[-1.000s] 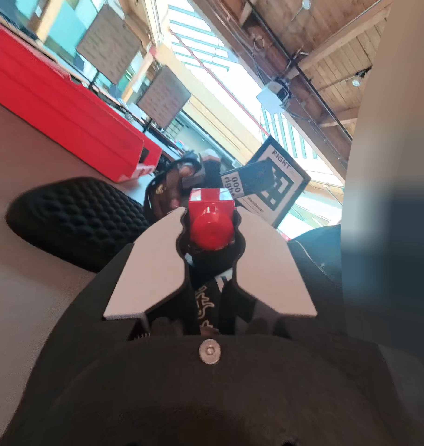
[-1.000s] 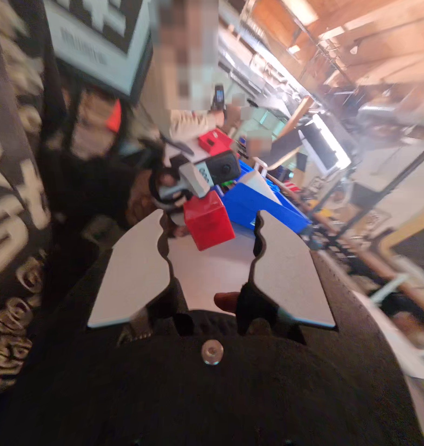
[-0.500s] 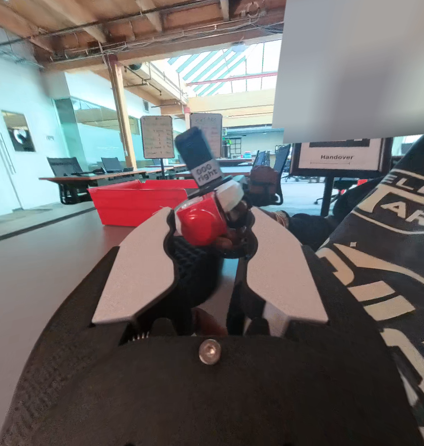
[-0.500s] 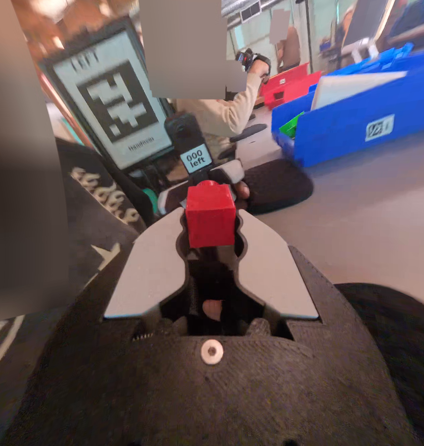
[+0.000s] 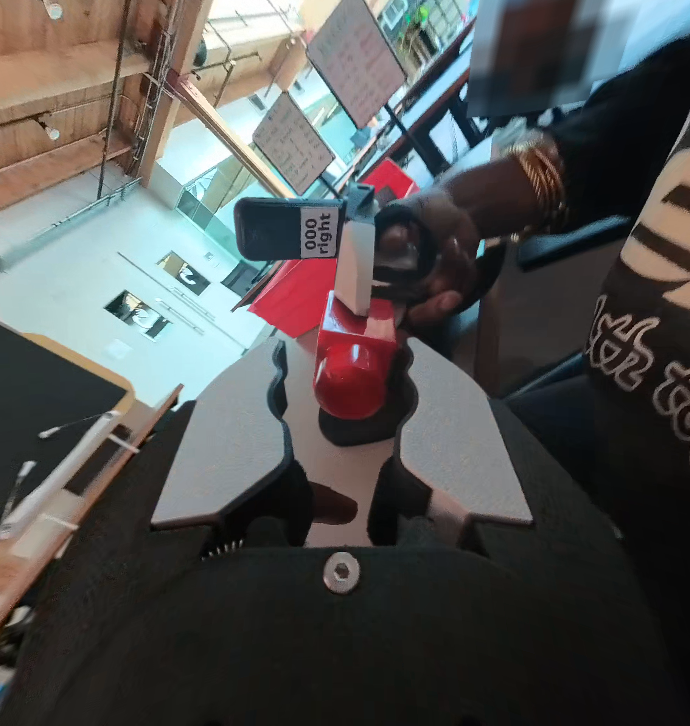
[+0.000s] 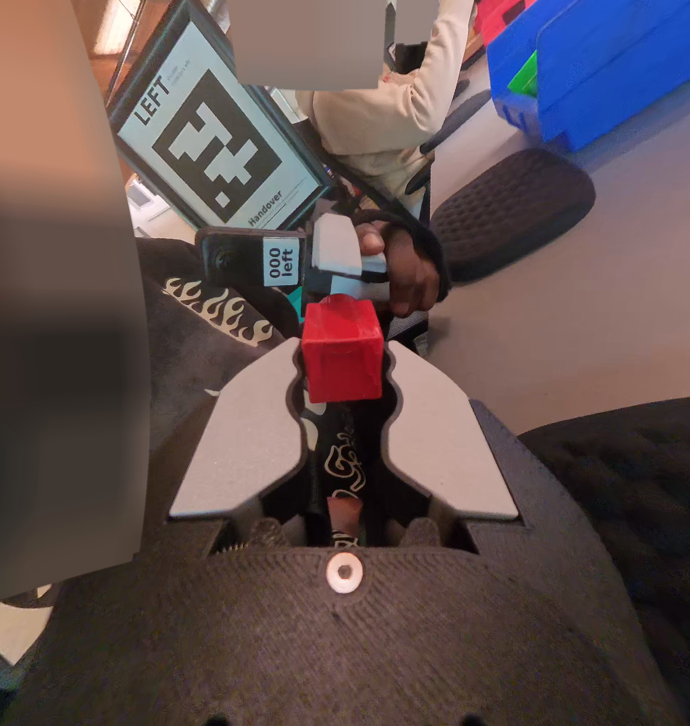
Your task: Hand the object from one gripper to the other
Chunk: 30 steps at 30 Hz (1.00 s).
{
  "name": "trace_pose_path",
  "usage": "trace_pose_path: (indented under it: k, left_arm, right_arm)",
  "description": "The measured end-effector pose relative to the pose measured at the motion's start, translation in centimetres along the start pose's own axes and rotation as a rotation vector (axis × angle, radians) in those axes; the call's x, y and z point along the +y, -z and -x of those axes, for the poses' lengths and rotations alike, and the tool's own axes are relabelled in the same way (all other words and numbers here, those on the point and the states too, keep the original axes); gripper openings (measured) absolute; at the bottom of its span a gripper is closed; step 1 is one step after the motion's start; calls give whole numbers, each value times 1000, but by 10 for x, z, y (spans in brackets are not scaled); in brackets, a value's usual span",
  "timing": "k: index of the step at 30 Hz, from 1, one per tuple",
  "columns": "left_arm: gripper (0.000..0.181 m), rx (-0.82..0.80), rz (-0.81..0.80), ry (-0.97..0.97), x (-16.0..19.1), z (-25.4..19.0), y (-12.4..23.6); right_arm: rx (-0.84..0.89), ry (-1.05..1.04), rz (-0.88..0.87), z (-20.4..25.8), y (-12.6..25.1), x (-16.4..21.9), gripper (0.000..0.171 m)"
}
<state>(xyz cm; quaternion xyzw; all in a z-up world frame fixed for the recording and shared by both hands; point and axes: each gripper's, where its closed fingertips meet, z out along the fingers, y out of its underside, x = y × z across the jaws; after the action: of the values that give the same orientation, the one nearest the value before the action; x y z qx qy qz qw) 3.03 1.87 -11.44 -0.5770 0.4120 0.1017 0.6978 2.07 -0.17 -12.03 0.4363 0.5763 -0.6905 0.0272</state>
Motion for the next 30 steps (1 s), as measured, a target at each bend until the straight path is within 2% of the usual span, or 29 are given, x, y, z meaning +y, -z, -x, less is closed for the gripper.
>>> trace_pose_path:
  k: [3,6,8,10,13,14,16,18,22,27,30]
  left_arm:
    - [37,13,66,-68,9,-6,-4]
    - [36,23,62,37,8,-4,-3]
    - [36,52,21,241,2,1,-1]
    - [36,106,-46,483,-6,6,2]
    - [36,289,-112,936,-16,5,6]
    - [36,375,-126,1075,-19,2,8]
    - [37,475,-181,1223,-24,0,11]
    - [36,512,-164,1279,-22,-4,11]
    - [36,609,-144,1319,-28,-14,12]
    - [36,676,-113,1340,-29,-25,12]
    - [40,625,-163,1280,-31,-18,11]
  right_arm:
    - [-9,-27,20,0,-2,4,36]
    - [-13,-4,11,1,-1,2,37]
    - [-16,85,-22,6,0,-4,45]
    - [26,269,-62,12,3,-13,62]
    - [141,722,-153,25,8,-24,86]
    - [174,895,-184,32,9,-26,88]
    - [238,1157,-219,41,8,-26,86]
    - [270,1283,-169,42,5,-21,81]
    - [362,1411,-1,26,1,-10,64]
    - [423,1538,122,20,-7,-2,39]
    - [441,1516,127,19,-6,-5,38]
